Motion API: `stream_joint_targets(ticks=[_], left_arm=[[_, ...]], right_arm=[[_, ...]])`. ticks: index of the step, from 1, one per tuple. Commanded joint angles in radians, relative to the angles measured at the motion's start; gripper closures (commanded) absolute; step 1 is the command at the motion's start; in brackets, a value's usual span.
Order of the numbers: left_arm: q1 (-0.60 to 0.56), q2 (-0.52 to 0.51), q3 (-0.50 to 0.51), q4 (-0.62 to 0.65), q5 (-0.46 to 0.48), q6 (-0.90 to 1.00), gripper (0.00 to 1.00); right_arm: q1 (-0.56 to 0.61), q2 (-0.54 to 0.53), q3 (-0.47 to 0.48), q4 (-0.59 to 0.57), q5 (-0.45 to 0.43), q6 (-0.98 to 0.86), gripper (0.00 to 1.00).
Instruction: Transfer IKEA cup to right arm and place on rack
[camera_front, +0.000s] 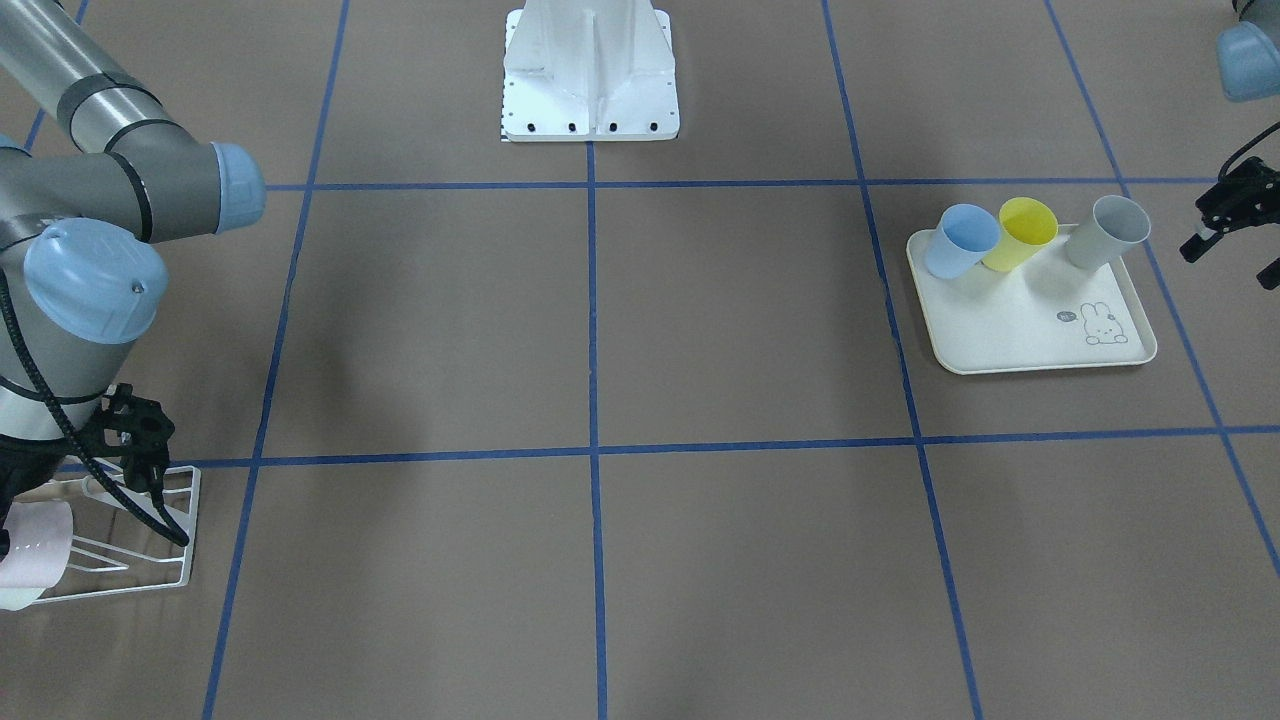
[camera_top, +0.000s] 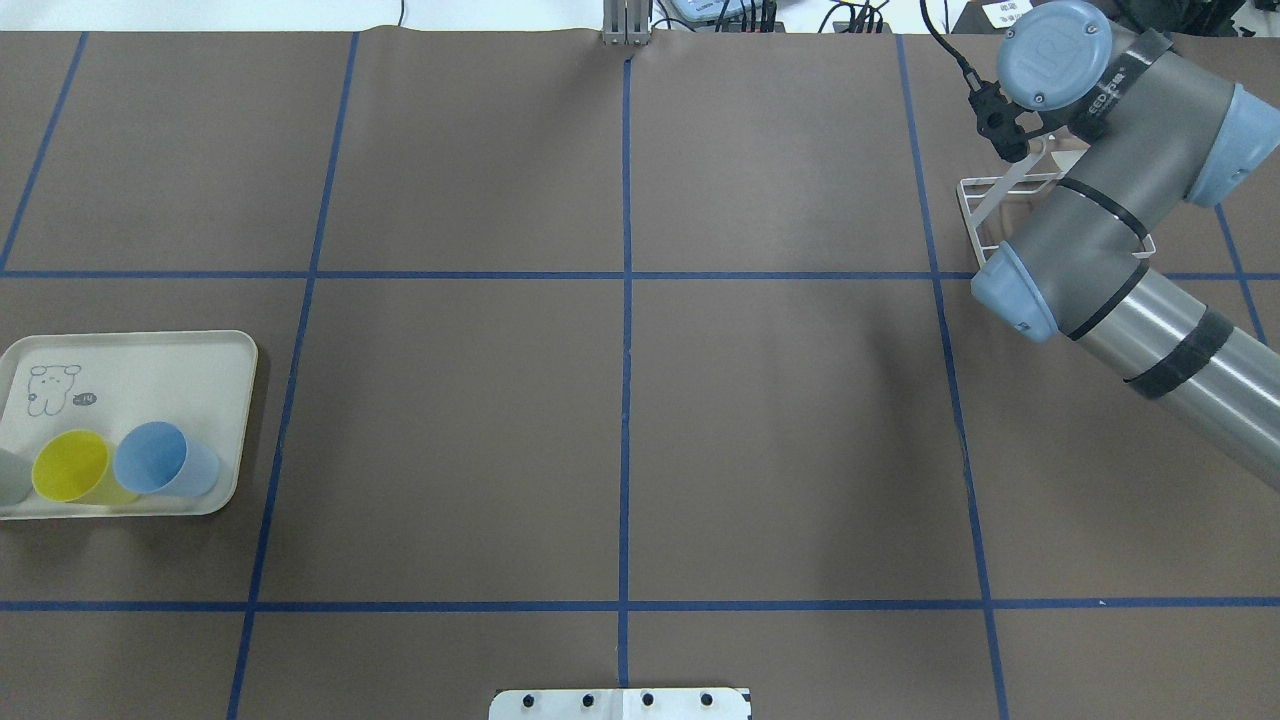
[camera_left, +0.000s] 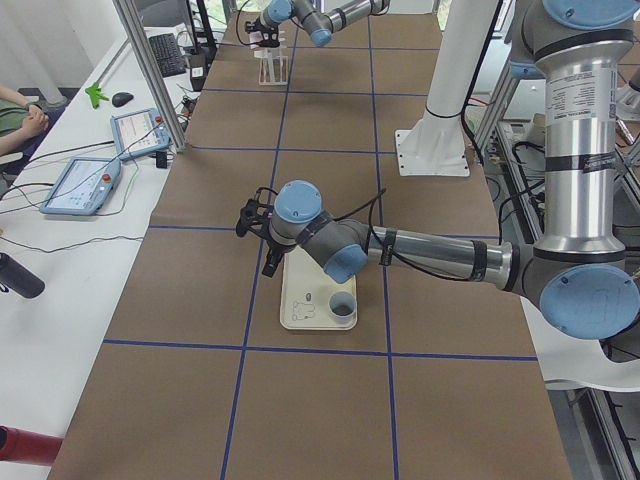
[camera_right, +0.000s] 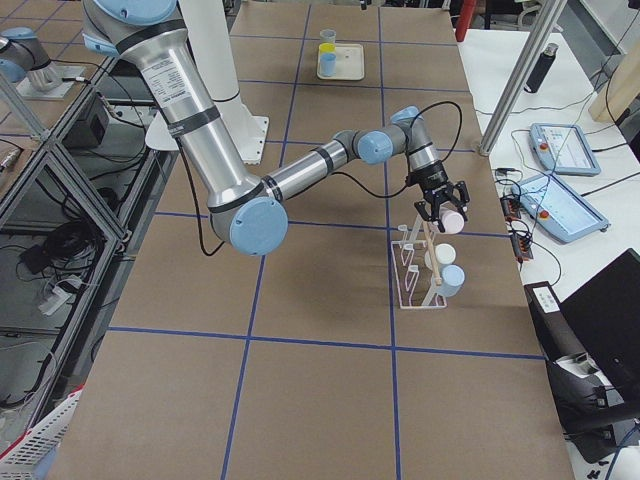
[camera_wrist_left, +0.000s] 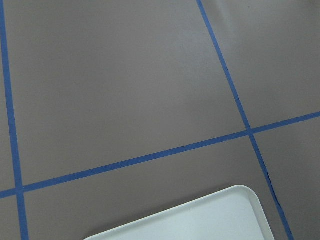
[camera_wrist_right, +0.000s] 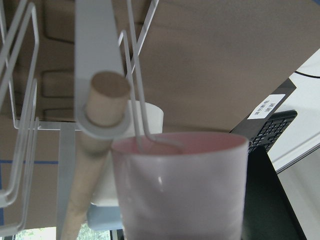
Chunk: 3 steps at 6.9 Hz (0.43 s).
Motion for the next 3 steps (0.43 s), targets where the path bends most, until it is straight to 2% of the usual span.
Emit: stream_joint_targets(ticks=[1,2,3], left_arm=[[0.001,0.000,0.002,0.000,0.001,0.000,0.00],[0.001,0.000,0.002,-0.002,0.001,0.000,0.00],[0.001,-0.002,0.003,0.000,0.001,0.000,0.00]], right_arm=[[-0.008,0.004,-0.012,0.000,-0.005,0.002,0.40],[-0.010,0.004,-0.014,0.000,-0.003,0.002,0.36],[-0.013,0.004,-0.015,0.000,-0.003,0.003,0.24]])
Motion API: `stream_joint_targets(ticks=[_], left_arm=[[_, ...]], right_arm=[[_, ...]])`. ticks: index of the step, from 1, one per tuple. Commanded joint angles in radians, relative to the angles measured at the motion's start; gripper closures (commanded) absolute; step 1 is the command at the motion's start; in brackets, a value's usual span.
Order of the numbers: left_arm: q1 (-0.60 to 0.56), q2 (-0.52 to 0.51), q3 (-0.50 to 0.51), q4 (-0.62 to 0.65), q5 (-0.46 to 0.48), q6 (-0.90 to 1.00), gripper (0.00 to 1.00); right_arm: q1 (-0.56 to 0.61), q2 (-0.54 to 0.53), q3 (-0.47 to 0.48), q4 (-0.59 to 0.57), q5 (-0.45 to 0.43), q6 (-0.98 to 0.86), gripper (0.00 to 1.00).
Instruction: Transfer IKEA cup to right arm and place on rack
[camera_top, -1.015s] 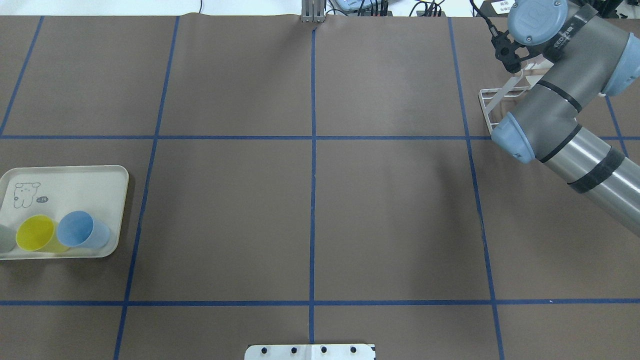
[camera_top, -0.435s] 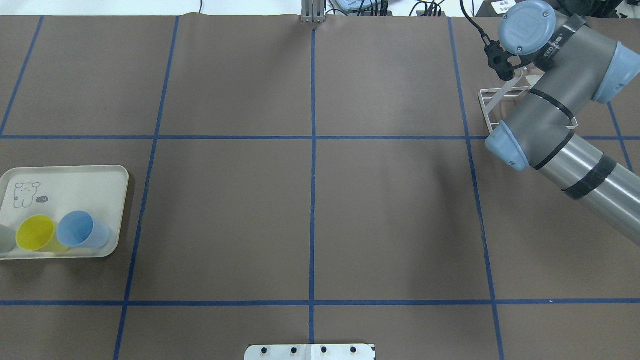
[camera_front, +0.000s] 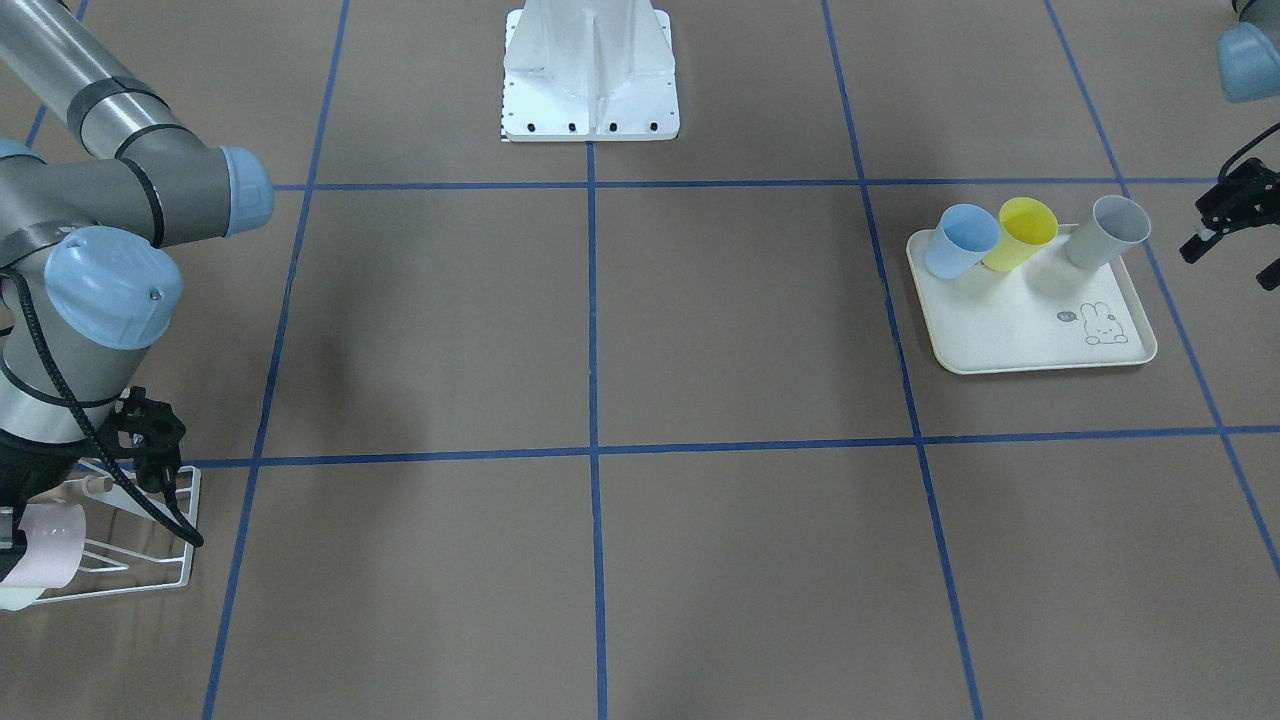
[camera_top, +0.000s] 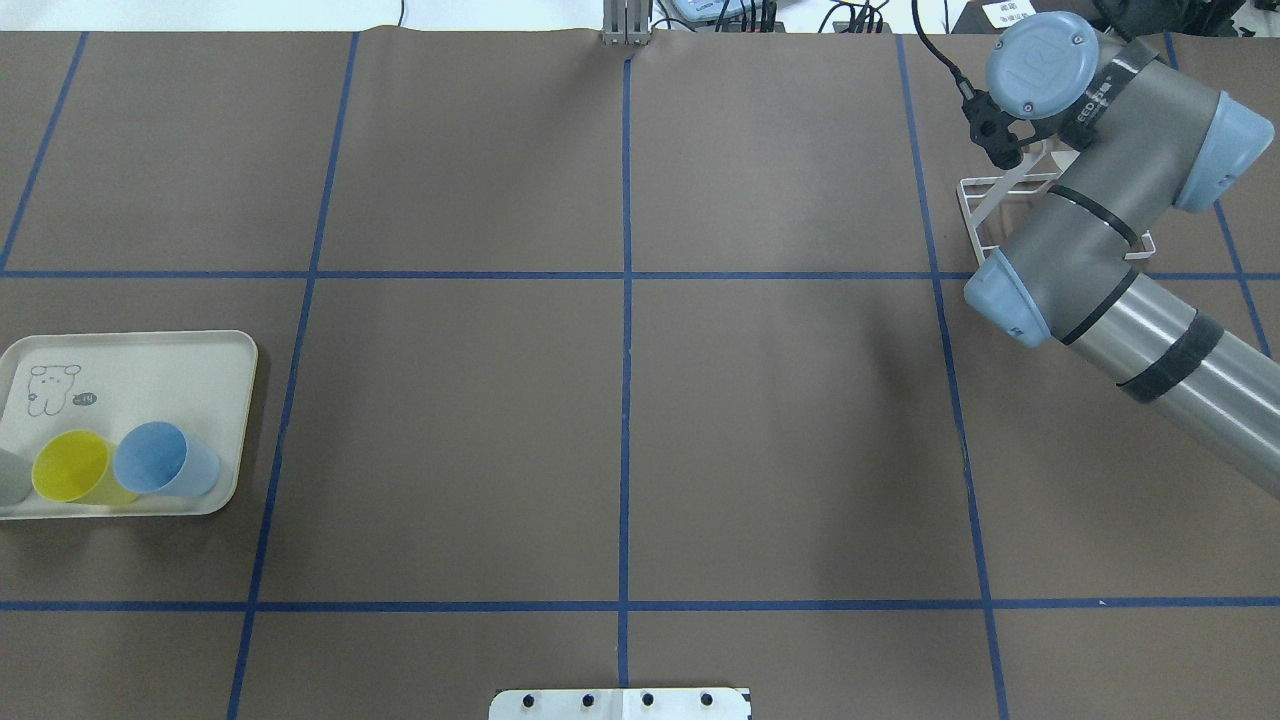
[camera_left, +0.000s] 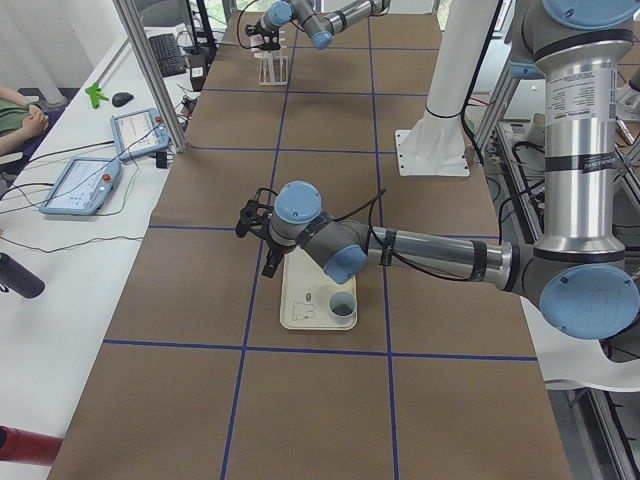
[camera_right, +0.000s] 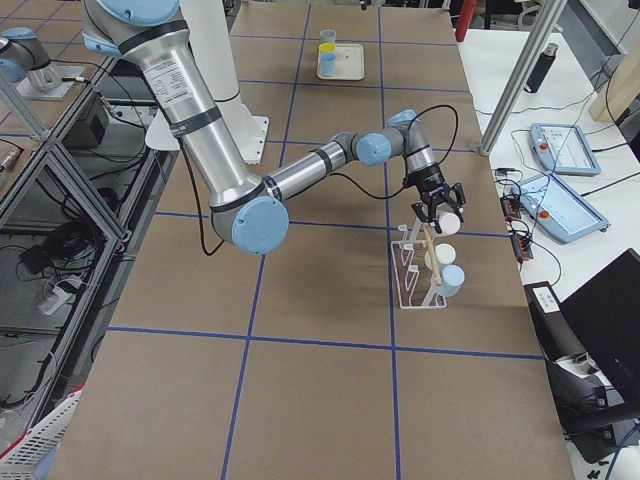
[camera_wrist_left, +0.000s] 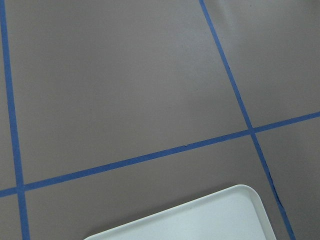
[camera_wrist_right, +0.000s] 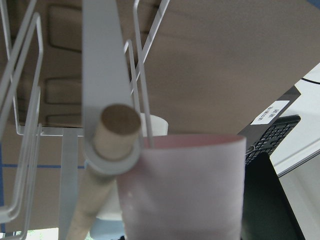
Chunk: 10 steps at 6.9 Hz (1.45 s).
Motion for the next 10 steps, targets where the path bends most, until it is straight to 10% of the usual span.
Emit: stream_joint_targets(ticks=[1,7,10], left_arm=[[0.000,0.000,0.001,0.001,0.000,0.000,0.00],[0.000,0.000,-0.005,-0.001,0.000,-0.002,0.00],[-0.001,0.000,-0.042,0.001,0.012,-0.089,0.00]], right_arm=[[-0.003,0.001,-0.002,0.002,0.000,0.001,0.18],[0.015,0.019,0.008,0.055,0.014,0.027,0.12],[0.156,0.021,0.130,0.061,0.367,0.157,0.05]])
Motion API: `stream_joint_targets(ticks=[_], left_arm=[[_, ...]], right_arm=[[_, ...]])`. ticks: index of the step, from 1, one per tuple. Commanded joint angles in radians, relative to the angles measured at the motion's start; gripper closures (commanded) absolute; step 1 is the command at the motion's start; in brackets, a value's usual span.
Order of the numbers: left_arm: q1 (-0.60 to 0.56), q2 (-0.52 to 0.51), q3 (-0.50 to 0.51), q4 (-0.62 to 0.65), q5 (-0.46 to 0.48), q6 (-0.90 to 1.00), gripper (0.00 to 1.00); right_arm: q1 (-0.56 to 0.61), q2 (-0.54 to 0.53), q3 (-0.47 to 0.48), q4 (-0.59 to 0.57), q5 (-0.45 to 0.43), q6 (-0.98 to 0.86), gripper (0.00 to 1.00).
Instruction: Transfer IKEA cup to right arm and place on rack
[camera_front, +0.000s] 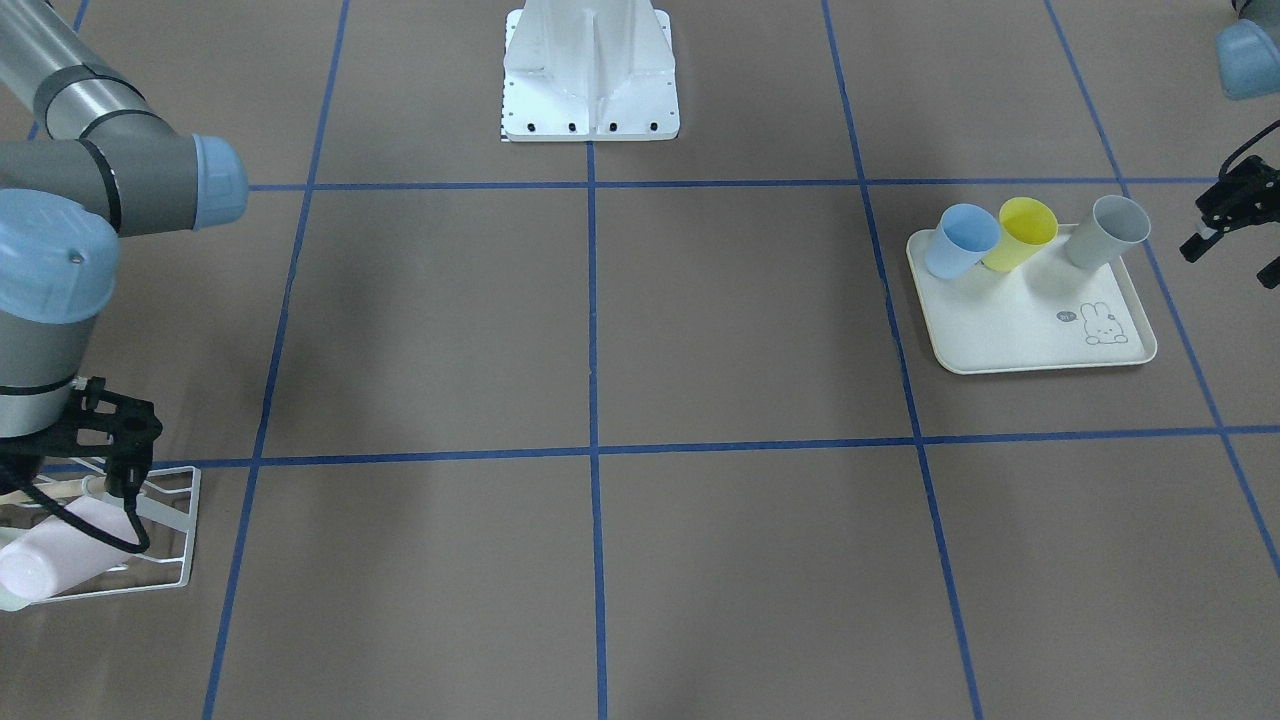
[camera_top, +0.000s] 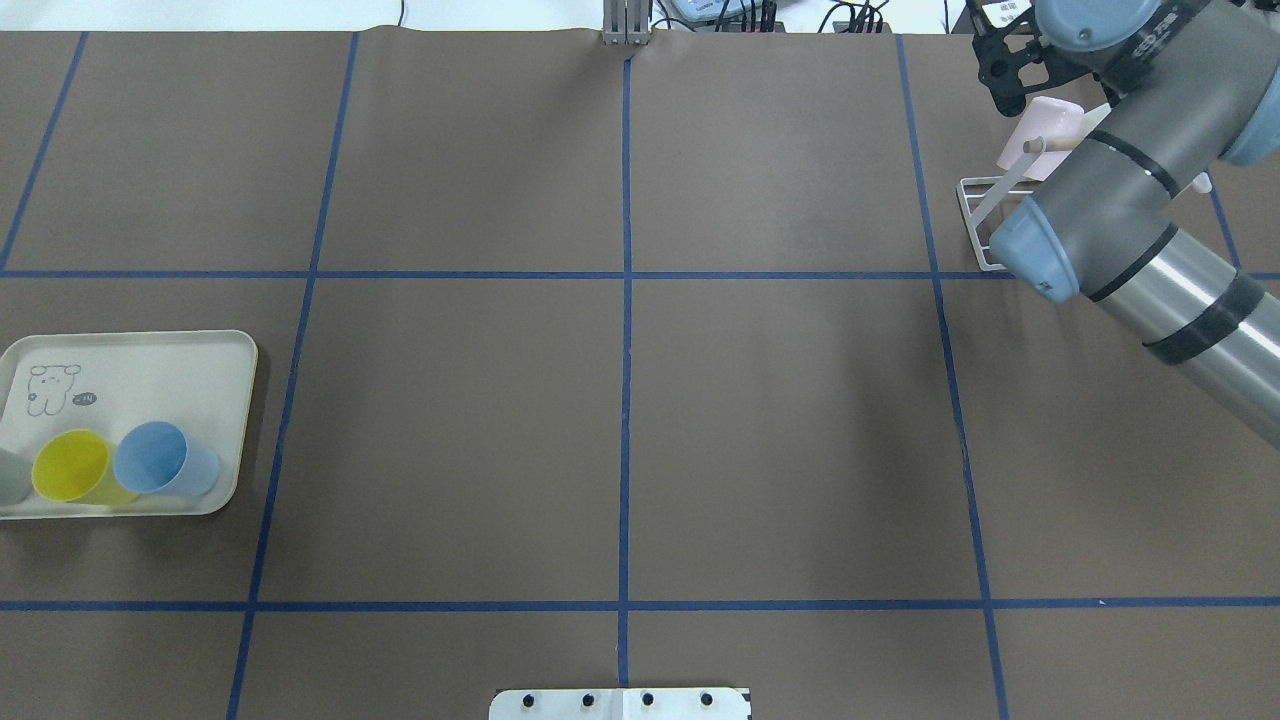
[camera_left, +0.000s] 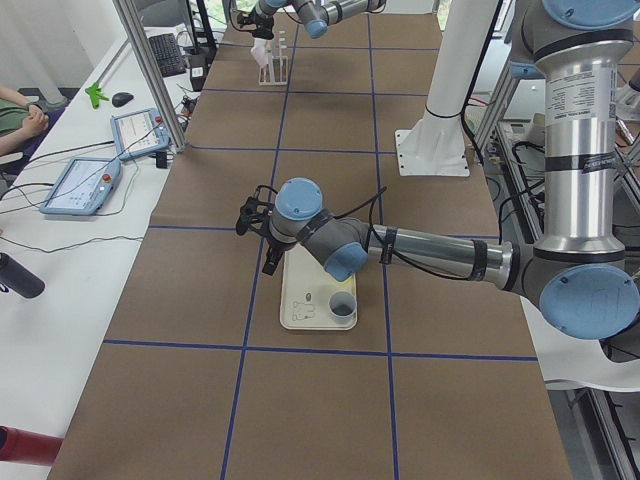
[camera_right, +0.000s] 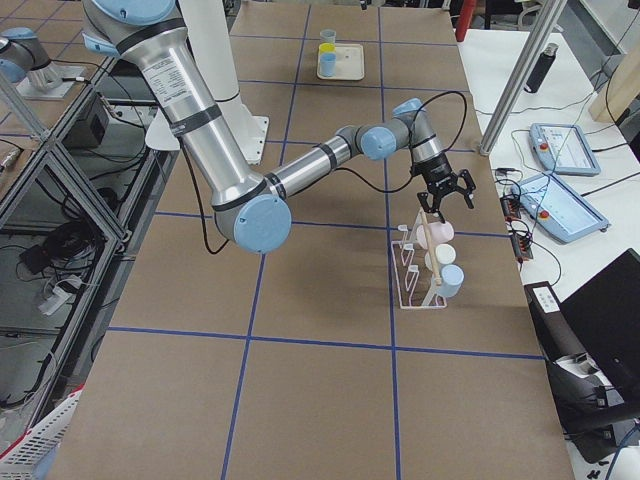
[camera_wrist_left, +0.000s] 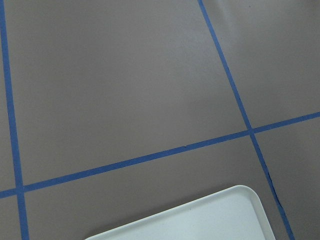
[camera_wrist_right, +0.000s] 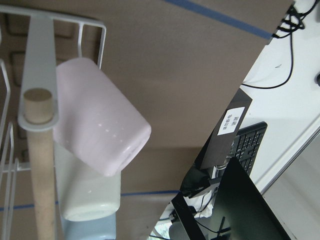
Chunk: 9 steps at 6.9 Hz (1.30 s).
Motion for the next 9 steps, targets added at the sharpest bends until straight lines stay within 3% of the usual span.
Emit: stream_joint_targets(ticks=[1,3,5,6,7,9], left_arm=[[0.002,0.009,-0.028,0.002,0.048,-0.047,0.00],[0.012,0.034,-0.031,0.003,0.085,-0.056,0.00],[0.089,0.099,-0.034,-0.016,0.204,-0.052,0.00],[0.132,0.141,-0.034,-0.026,0.244,-0.047,0.00],[0.170,0.197,-0.033,-0.061,0.245,-0.046,0.00],[0.210,0.305,-0.031,-0.154,0.245,-0.046,0.00]], right_arm=[[0.069,-0.002,0.114,0.001,0.265,0.208,0.02],[0.069,-0.010,0.236,0.003,0.434,0.608,0.02],[0.042,-0.004,0.343,0.059,0.472,1.073,0.01],[-0.019,-0.004,0.340,0.117,0.470,1.215,0.01],[-0.075,-0.002,0.342,0.105,0.475,1.248,0.01],[-0.100,-0.001,0.344,0.040,0.578,1.288,0.01]])
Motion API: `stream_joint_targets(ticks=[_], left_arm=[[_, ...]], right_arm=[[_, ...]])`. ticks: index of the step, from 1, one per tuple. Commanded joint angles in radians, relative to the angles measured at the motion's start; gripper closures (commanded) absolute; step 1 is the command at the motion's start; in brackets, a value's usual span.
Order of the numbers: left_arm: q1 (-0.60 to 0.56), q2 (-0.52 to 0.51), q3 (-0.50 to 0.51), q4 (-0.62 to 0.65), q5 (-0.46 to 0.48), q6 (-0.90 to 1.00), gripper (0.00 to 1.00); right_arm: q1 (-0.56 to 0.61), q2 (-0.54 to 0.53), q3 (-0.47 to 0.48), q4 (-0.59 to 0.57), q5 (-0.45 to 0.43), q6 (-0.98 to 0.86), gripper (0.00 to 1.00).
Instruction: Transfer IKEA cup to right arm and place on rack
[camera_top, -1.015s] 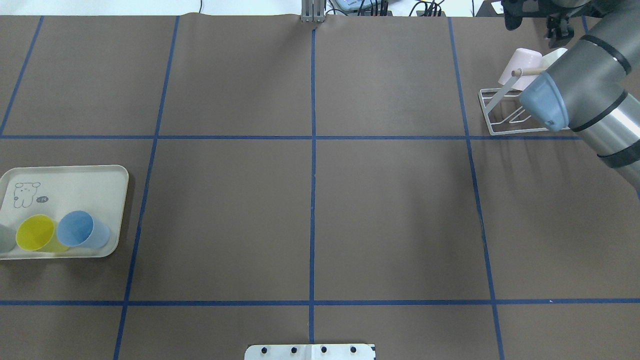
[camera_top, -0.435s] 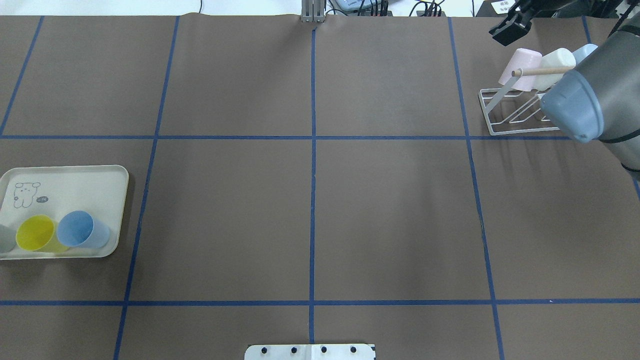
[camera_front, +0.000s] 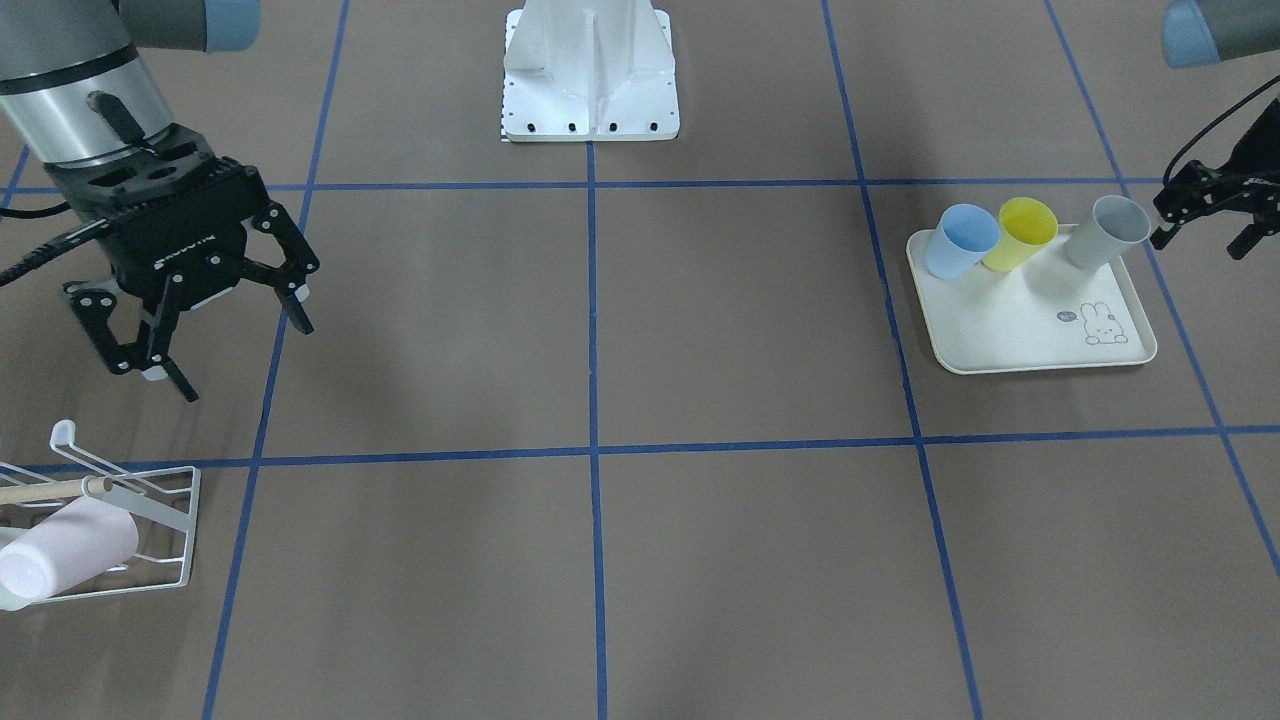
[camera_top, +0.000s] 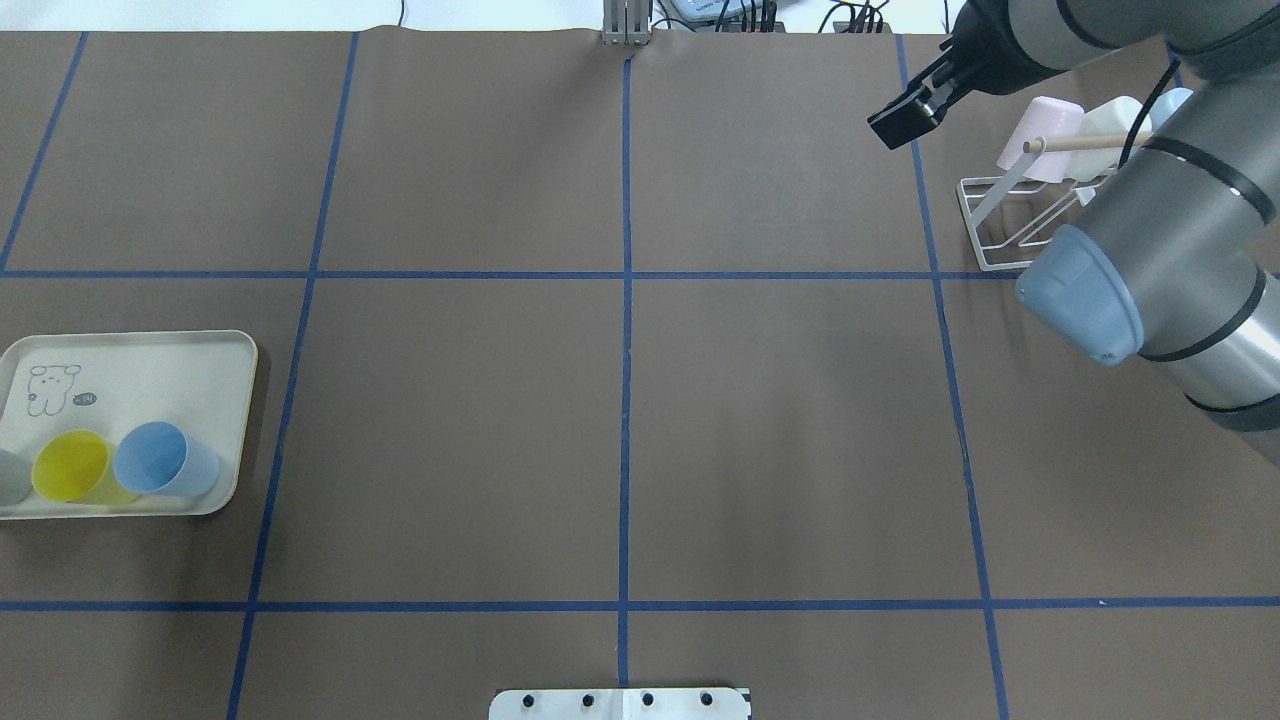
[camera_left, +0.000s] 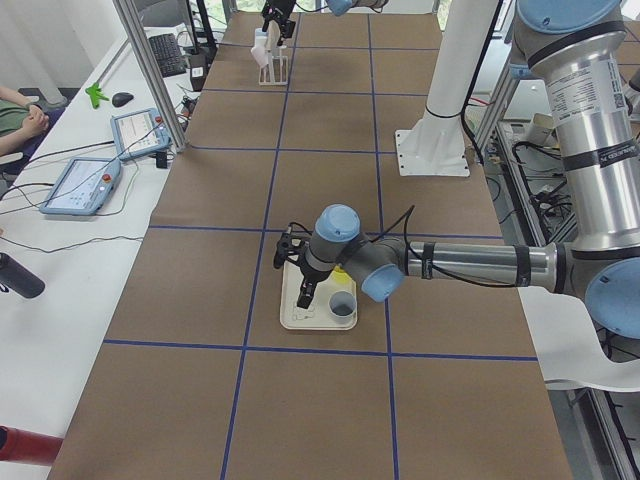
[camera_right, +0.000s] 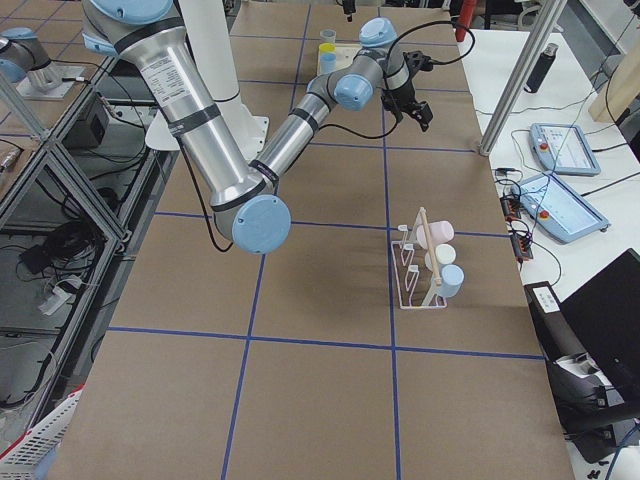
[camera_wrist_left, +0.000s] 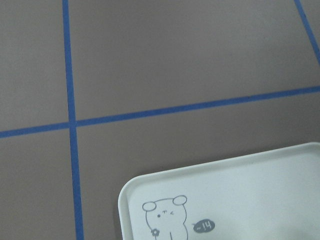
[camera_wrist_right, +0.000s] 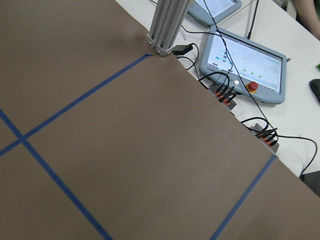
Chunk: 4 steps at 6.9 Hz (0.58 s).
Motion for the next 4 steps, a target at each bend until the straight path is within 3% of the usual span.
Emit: stream_joint_targets(ticks=[1,4], left_arm=[[0.052,0.078,0.004,-0.049,0.002,0.000,0.00],[0.118,0.083,0.050,-0.060,0.002,0.006,0.00]], right_arm=[[-0.028,0.038,-0.001,-0.099,0.078,0.058,0.01],[-0.048,0.032,0.004,-0.103,0.069,0.056,0.01]])
